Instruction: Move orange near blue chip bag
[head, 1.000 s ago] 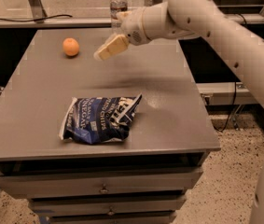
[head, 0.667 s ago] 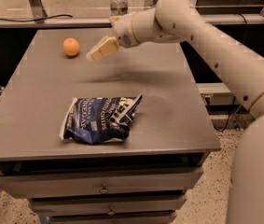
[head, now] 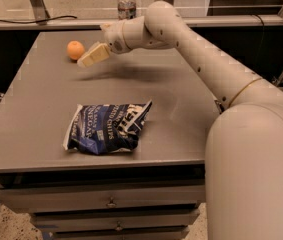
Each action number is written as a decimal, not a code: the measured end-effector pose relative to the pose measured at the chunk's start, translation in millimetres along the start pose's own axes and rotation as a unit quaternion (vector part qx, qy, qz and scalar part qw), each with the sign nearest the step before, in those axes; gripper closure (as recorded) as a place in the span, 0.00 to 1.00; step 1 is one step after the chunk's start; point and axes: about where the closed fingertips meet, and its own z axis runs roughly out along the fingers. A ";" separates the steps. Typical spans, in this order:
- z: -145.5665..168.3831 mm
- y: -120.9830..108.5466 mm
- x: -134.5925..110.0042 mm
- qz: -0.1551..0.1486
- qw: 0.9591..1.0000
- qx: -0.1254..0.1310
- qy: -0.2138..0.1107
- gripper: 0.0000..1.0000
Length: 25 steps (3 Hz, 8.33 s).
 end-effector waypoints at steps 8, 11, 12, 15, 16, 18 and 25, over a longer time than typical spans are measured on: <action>-36.4 36.7 -16.2 0.019 1.000 0.005 -0.020 1.00; -173.9 132.5 23.5 0.071 0.996 0.028 0.043 1.00; -218.0 160.2 45.9 0.090 0.993 0.043 0.063 1.00; -306.8 206.1 113.4 0.129 0.986 0.071 0.081 1.00; -305.3 210.0 124.5 0.132 0.987 0.061 0.074 1.00; -283.3 205.4 125.6 0.121 0.990 0.035 0.055 1.00; -276.0 202.2 120.3 0.103 0.993 0.009 0.052 0.00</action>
Offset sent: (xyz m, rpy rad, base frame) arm 0.0383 0.0647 -0.0335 0.0355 0.0798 0.0344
